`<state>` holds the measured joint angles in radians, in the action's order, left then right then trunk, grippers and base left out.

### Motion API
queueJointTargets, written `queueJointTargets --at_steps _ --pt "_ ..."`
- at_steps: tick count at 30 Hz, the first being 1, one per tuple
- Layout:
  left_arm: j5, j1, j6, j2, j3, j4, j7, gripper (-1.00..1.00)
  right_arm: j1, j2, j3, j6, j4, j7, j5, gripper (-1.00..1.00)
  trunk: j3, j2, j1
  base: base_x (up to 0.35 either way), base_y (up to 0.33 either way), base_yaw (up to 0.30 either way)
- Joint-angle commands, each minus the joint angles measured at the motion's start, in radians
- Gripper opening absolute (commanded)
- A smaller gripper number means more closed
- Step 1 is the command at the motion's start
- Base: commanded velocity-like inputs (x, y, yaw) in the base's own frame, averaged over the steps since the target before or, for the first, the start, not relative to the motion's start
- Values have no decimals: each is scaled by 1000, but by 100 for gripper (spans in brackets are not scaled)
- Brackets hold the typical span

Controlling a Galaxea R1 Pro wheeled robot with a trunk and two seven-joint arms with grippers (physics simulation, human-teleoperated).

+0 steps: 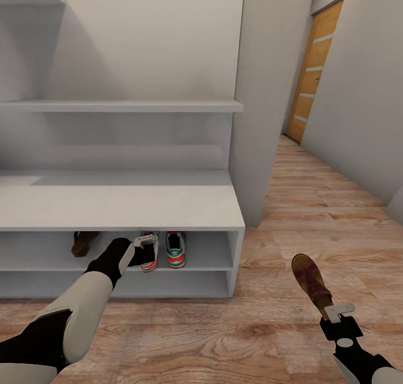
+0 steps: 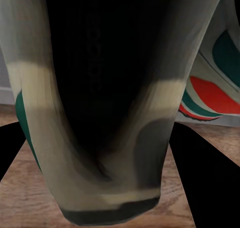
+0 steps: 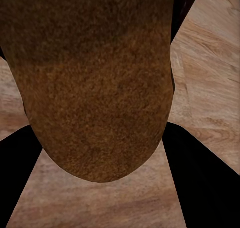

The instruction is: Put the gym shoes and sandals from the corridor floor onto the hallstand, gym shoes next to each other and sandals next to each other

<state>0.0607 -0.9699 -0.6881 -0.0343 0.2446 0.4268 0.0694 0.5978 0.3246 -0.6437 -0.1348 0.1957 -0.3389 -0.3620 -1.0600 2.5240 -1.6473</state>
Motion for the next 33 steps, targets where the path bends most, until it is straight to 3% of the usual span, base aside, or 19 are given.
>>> queueJointTargets --at_steps 1,33 --pt "7 0 -5 -1 8 2 6 -100 0 1 -8 -3 1 -3 -11 -100 -1 0 0 0 0 0" --pt "8 -1 35 -1 7 -33 6 -100 0 -1 -8 -3 1 -3 -11 -100 -1 0 0 33 0 0"
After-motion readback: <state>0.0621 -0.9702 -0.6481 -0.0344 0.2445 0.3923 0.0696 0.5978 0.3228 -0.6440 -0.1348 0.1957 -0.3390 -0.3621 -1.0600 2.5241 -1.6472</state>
